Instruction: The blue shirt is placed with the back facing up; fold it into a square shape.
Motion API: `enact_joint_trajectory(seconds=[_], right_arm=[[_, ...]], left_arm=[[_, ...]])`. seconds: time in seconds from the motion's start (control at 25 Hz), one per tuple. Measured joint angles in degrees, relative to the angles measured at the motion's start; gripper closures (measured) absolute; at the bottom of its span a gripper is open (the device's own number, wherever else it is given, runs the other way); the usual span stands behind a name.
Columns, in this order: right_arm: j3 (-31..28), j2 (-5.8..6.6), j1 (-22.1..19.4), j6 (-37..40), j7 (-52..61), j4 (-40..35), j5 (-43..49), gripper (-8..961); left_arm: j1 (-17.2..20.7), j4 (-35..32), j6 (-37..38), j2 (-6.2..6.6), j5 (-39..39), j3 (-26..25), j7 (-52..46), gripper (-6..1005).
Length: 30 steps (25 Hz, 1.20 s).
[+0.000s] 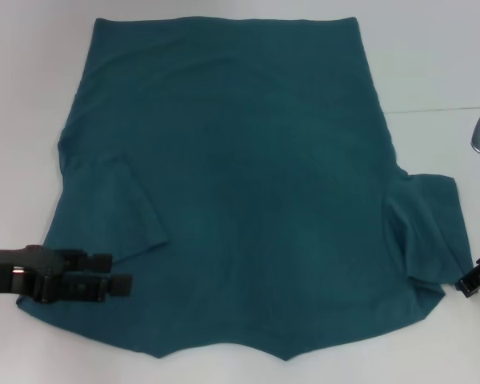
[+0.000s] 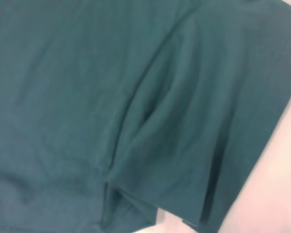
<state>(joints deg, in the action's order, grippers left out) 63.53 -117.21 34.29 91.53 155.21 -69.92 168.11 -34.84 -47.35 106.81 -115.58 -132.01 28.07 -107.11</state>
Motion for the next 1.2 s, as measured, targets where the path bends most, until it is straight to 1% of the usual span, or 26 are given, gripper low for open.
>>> enact_joint_trajectory(seconds=[0.04,0.24,0.56,0.76,1.08,1.2], right_arm=[[-0.16,0.28,-0.07,-0.98,0.00,0.96,0.01,109],[-0.16,0.75,0.33,-2.38,0.05,3.06,0.03,110],[0.19,0.81,1.23,-3.44,0.66,4.82,0.02,111],[0.99,1.21,1.71,-3.30,0.87,6.34,0.02,112],[1.56,1.31,2.03,-4.48,1.54,7.15,0.02,114],[2.39,1.64,2.55,-5.44,2.45,8.71,0.02,114]], left_arm=[[0.06,0.02,-0.06,-0.01,0.01,-0.01,0.07,149],[0.39,0.20,-0.23,-0.50,0.05,-0.03,0.56,150],[0.49,0.24,-0.42,-0.63,-0.01,-0.03,0.59,151],[0.48,0.25,-0.55,-0.61,-0.02,-0.03,0.59,151],[0.48,0.25,-0.67,-0.65,0.24,-0.03,0.59,152],[0.47,0.25,-0.80,-0.68,0.30,-0.04,0.59,152]])
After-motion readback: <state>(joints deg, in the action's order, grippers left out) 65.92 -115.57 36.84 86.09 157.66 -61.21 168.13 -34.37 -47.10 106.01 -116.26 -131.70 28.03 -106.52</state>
